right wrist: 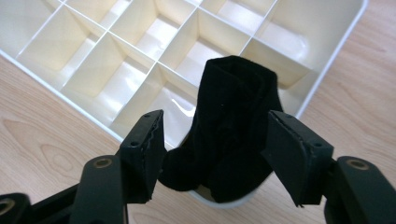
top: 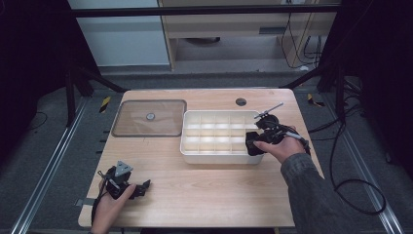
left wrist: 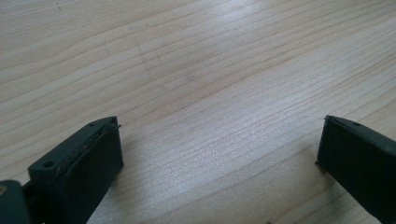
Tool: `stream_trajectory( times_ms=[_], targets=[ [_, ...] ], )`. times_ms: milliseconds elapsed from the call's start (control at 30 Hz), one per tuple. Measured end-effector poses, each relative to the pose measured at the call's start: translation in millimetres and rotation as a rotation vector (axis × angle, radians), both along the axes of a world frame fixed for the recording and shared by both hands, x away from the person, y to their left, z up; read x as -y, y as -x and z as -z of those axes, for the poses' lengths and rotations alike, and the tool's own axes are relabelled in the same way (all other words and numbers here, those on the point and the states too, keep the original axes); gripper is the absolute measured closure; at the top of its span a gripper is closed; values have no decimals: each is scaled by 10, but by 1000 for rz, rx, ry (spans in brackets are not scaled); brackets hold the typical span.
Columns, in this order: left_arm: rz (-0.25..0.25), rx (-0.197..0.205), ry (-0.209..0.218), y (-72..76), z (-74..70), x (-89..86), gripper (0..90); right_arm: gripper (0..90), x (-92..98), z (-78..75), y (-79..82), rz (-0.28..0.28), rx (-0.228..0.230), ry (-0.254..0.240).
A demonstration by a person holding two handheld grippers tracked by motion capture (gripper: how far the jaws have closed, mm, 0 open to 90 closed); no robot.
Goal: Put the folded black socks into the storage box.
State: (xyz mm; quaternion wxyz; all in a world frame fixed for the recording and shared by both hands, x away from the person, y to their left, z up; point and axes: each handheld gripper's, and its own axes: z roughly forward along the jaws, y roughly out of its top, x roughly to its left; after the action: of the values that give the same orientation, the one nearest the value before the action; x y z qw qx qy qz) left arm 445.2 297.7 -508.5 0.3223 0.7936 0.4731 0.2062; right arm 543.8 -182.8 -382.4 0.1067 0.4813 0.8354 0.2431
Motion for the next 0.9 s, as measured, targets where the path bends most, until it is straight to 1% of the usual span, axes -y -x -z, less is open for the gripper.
stream_trajectory(
  times_ms=[33,67,100,267,300,367,433,467,500,600,700,733,767,800,867,900],
  targets=[
    [0,0,1,-1,0,1,0,363,28,-58,18,-4,15,3],
    [-3,4,7,-4,4,4,0,363,28,-58,18,-4,15,3],
    [-4,3,9,-9,5,6,0,339,44,-85,23,-1,22,3],
    [-9,1,6,-66,1,-2,0,284,130,-242,41,6,60,24],
    [-12,6,8,-76,4,-3,0,268,141,-275,41,9,65,21],
    [-13,2,8,-91,2,-6,0,250,162,-333,42,12,73,24],
    [-12,5,9,-106,3,-8,0,206,189,-399,28,22,71,24],
    [-9,4,8,-115,2,-12,0,191,207,-430,22,12,76,22],
    [-12,4,11,-125,3,-12,0,196,218,-468,16,8,78,19],
    [-9,4,10,-140,3,-17,0,267,249,-594,-2,6,90,28],
    [-10,8,8,-136,4,-15,0,387,269,-725,-9,10,107,47],
    [-9,6,6,-133,3,-16,0,448,274,-760,-13,11,111,51],
    [-10,6,7,-129,3,-15,0,530,280,-789,-18,9,108,47],
    [-11,4,6,-125,1,-14,0,585,285,-806,-23,7,105,36],
    [-13,5,8,-122,3,-12,0,692,289,-821,-34,8,108,32],
    [-13,5,8,-121,3,-12,0,726,281,-818,-38,10,107,33]
  ],
)
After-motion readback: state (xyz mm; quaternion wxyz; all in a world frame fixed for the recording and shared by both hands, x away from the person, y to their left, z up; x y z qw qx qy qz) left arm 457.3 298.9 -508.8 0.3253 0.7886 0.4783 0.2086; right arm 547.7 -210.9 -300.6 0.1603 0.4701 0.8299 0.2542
